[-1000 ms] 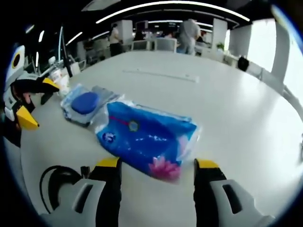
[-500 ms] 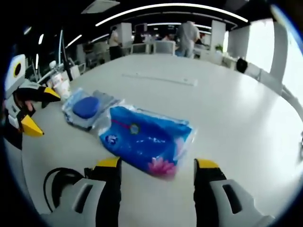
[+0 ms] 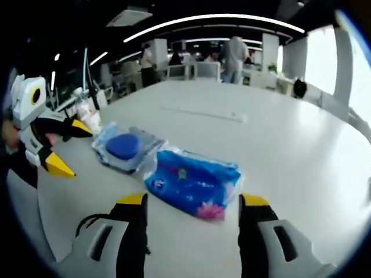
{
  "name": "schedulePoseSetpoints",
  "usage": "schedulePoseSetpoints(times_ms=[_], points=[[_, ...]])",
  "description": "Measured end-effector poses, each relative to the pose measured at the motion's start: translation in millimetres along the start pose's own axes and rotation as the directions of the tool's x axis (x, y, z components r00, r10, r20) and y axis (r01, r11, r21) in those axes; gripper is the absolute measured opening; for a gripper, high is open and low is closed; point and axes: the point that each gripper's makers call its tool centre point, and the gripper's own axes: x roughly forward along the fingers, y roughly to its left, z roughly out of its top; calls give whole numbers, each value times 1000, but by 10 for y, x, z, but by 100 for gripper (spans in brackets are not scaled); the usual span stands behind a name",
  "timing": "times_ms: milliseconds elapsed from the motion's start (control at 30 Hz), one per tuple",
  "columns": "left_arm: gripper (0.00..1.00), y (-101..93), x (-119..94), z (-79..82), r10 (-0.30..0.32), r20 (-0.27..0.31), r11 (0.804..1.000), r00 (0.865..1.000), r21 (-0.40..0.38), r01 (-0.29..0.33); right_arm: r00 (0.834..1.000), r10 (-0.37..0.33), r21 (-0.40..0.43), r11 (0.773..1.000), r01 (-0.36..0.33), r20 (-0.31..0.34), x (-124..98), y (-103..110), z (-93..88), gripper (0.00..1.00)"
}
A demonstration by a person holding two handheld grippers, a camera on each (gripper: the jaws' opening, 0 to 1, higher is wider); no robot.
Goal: Arrange the tabletop items into an orderly group along one side of the table until the central work area is clear of visible clutter.
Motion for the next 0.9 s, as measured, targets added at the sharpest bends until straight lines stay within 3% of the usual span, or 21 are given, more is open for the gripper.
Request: schedulePoseSetpoints(times_ms=[333, 900], points=[[56, -68, -60, 68, -8, 4, 1000, 1000, 14, 8, 996, 86, -4, 996, -86, 25, -128, 172, 120, 59], [47, -172, -85, 51, -19, -6, 1000, 1000, -24, 19, 996, 93, -39, 995, -94, -11, -345, 287, 37, 46]])
